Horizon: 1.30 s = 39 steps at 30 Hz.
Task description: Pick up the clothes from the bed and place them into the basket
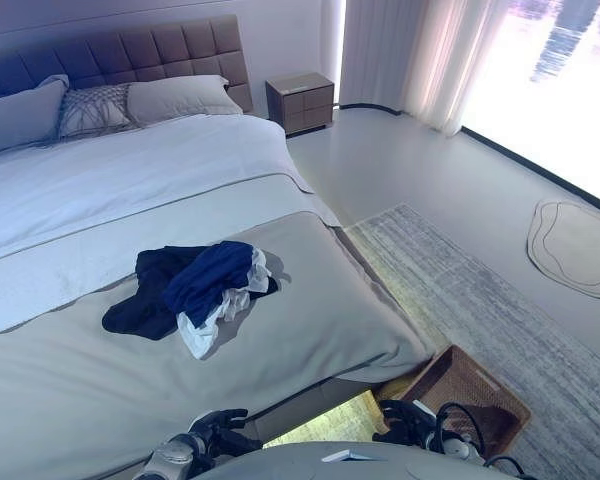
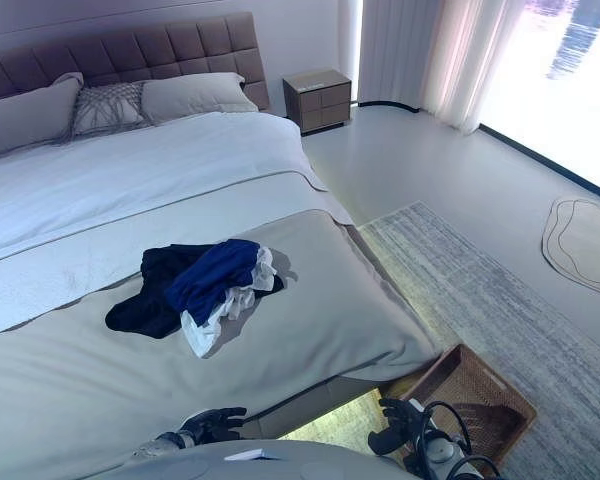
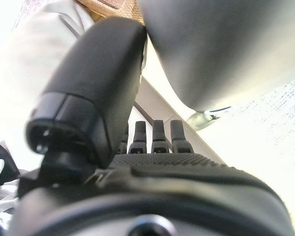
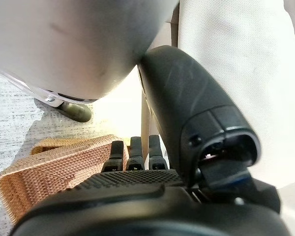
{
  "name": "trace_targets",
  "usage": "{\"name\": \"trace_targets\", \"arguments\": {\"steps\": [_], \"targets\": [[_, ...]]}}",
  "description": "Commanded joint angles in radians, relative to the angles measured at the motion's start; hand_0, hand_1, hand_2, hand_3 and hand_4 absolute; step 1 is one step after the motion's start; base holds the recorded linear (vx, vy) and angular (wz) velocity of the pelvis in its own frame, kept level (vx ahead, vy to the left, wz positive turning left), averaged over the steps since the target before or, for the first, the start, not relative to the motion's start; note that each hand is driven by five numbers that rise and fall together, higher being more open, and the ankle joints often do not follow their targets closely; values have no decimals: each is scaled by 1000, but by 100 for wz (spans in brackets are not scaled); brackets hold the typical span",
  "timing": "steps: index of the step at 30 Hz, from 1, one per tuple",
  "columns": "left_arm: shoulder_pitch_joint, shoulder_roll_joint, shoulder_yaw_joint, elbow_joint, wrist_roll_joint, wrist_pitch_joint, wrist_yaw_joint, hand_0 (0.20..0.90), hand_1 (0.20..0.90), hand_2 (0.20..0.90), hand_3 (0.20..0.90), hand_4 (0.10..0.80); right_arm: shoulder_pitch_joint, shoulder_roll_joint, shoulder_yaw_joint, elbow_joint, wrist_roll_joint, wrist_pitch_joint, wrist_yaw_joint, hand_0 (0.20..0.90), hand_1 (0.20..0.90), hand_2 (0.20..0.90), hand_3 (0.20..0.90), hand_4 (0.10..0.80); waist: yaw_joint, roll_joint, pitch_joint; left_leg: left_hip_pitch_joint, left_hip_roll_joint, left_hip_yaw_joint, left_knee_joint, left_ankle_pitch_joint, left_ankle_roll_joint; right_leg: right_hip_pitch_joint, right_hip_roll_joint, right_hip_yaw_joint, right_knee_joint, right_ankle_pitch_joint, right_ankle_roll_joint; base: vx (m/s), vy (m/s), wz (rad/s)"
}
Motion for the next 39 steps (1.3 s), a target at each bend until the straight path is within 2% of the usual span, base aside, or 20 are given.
{"name": "trace_targets", "arguments": {"steps": [1, 10, 18, 22, 25, 27, 28, 29, 30, 31, 33, 35, 36, 38, 39], "targets": [[-73, 3, 14, 56, 4, -24, -7, 900, 900, 900, 900, 800, -71, 10, -4, 46, -4, -22, 7, 900, 900, 900, 900, 800, 25, -36, 49, 95, -104, 21, 7, -169, 80, -12, 40, -29, 50, -27, -38, 0, 0, 0], [-68, 4, 19, 55, 1, -17, -7, 900, 900, 900, 900, 800, -68, 12, -9, 48, 8, -22, -2, 900, 900, 900, 900, 800, 31, -38, 50, 91, -103, 16, 7, -166, 80, -15, 39, -35, 60, -34, -39, 0, 0, 0], [-64, 3, 29, 68, 3, -14, 3, 900, 900, 900, 900, 800, -68, 20, -53, 58, 152, 19, 28, 900, 900, 900, 900, 800, 35, -40, 53, 93, -106, 6, 7, -169, 87, -15, 38, -36, 74, -42, -41, 17, 11, 4], [-58, 1, 33, 71, 6, -12, 4, 900, 900, 900, 900, 800, -63, 32, -121, 71, 379, 77, 86, 900, 900, 900, 900, 800, 38, -37, 50, 99, -109, 1, 7, -171, 88, -8, 35, -40, 79, -46, -41, 50, 23, 2], [-49, 4, 41, 74, 10, -14, -2, 900, 900, 900, 900, 800, -63, 45, -227, 64, 732, 174, 165, 900, 900, 900, 900, 800, 39, -33, 53, 112, -110, 0, 7, -174, 88, 3, 33, -43, 85, -50, -40, 70, 28, 1], [-42, 5, 46, 78, 12, -20, -4, 900, 900, 900, 900, 800, -63, 50, -271, 52, 877, 218, 204, 900, 900, 900, 900, 800, 38, -32, 50, 109, -111, 1, 7, -172, 88, 1, 33, -43, 86, -48, -39, 67, 32, 0], [-31, 5, 48, 77, 11, -24, -5, 900, 900, 900, 900, 800, -62, 62, -327, 9, 1021, 249, 243, 900, 900, 900, 900, 800, 39, -29, 50, 112, -111, 3, 7, -173, 87, 4, 31, -46, 88, -48, -37, 64, 31, -1], [-30, 5, 48, 77, 11, -24, -5, 900, 900, 900, 900, 800, -61, 63, -330, 5, 1029, 247, 245, 900, 900, 900, 900, 800, 39, -29, 50, 113, -111, 3, 7, -173, 87, 4, 31, -46, 88, -48, -37, 91, 52, -1], [-15, 0, 45, 59, 9, -22, -1, 900, 900, 900, 900, 800, -61, 74, -328, -84, 1078, 199, 260, 900, 900, 900, 900, 800, 43, -27, 52, 112, -111, 1, 7, -174, 86, 5, 28, -50, 90, -47, -36, 58, 54, 0], [-4, -1, 38, 44, 1, -21, 3, 900, 900, 900, 900, 800, -65, 81, -307, -168, 1080, 136, 255, 900, 900, 900, 900, 800, 46, -27, 56, 111, -112, -2, 7, -173, 87, 3, 25, -52, 92, -46, -35, 61, 74, 1], [9, -2, 24, 19, -20, -18, 11, 900, 900, 900, 900, 800, -72, 98, -265, -320, 1053, 154, 262, 900, 900, 900, 900, 800, 50, -27, 64, 106, -115, -7, 7, -171, 90, -4, 19, -56, 99, -47, -36, 28, 70, 0], [17, -3, 18, 7, -32, -21, 16, 900, 900, 900, 900, 800, -78, 101, -224, -391, 977, 125, 270, 900, 900, 900, 900, 800, 55, -29, 70, 102, -118, -12, 7, -169, 93, -9, 17, -59, 105, -48, -37, 30, 70, 2], [21, -5, 13, -8, -45, -17, 21, 900, 900, 900, 900, 800, -87, 91, -176, -447, 865, 61, 260, 900, 900, 900, 900, 800, 63, -31, 77, 99, -122, -20, 8, -167, 96, -13, 13, -62, 110, -50, -39, 40, 119, 11], [21, 1, -8, -44, -75, -12, 30, 900, 900, 900, 900, 800, -135, 35, -81, -548, 572, -86, 137, 900, 900, 900, 900, 800, 94, -42, 98, 73, -134, -45, 31, -169, 104, -27, 2, -75, 123, -53, -40, 23, 136, 19], [20, 2, -16, -52, -78, -14, 32, 900, 900, 900, 900, 800, -163, 9, -61, -572, 490, -111, 67, 900, 900, 900, 900, 800, 105, -45, 106, 60, -138, -54, 46, -172, 107, -34, -2, -80, 129, -54, -41, -3, 88, 32]]}}
